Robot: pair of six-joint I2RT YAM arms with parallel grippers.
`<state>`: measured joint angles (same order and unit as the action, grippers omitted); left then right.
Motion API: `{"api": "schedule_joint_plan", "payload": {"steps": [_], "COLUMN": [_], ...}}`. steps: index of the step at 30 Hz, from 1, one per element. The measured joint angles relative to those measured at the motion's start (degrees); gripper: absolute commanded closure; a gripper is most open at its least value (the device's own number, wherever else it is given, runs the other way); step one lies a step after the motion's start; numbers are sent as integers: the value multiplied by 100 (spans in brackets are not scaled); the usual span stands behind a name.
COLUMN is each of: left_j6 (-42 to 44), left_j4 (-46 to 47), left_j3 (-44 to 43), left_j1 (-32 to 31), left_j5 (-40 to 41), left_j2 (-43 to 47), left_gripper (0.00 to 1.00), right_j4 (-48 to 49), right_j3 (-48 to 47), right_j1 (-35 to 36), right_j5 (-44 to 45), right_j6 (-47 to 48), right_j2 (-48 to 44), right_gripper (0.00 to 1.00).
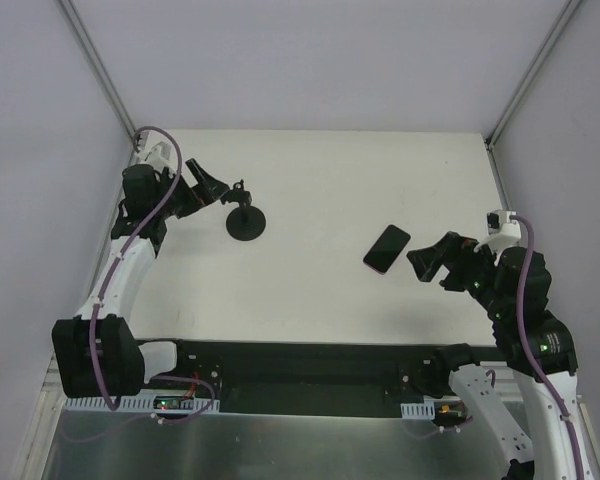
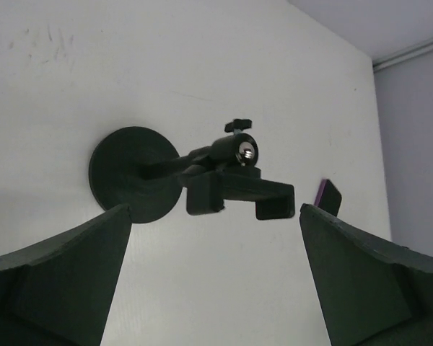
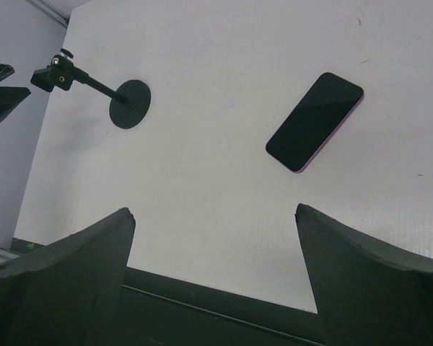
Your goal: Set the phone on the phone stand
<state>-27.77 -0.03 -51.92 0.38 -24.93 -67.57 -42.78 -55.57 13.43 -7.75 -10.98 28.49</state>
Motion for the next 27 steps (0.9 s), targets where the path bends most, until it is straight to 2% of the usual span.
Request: {"api": "schedule_joint_plan", "payload": {"steps": [2, 7, 12, 16, 21, 23, 27], "left_j6": [-538, -1792, -3373, -4389, -5355, -5580, -5958], "left_j4": [426, 1762, 3790, 5045, 6293, 6596, 7003], "left_j3": [186, 841, 1093, 1362, 1506, 1513, 1519], "left_j1": [422, 997, 1130, 1123, 1117, 1093, 1003], "left_j5": [-503, -1541, -2573, -2942, -3154, -3180, -3213], "left_j2": [-273, -726, -1836, -2378, -2785, -2846, -2964], "left_gripper": [1, 1, 12, 27, 33, 41, 50], "right_j4": [-7, 22, 120, 260, 354, 361, 415], "right_j3": [13, 92, 227, 387, 479, 483, 483], "right_j1": [0, 0, 0, 0, 0, 0, 0], "right_j5": [-52, -127, -232, -328, -367, -369, -415], "right_j6": [-33, -83, -168, -234, -293, -315, -365], "right_j2": [0, -37, -48, -42, -39, -39, -37], "right_gripper": [4, 4, 4, 4, 4, 4, 4]}}
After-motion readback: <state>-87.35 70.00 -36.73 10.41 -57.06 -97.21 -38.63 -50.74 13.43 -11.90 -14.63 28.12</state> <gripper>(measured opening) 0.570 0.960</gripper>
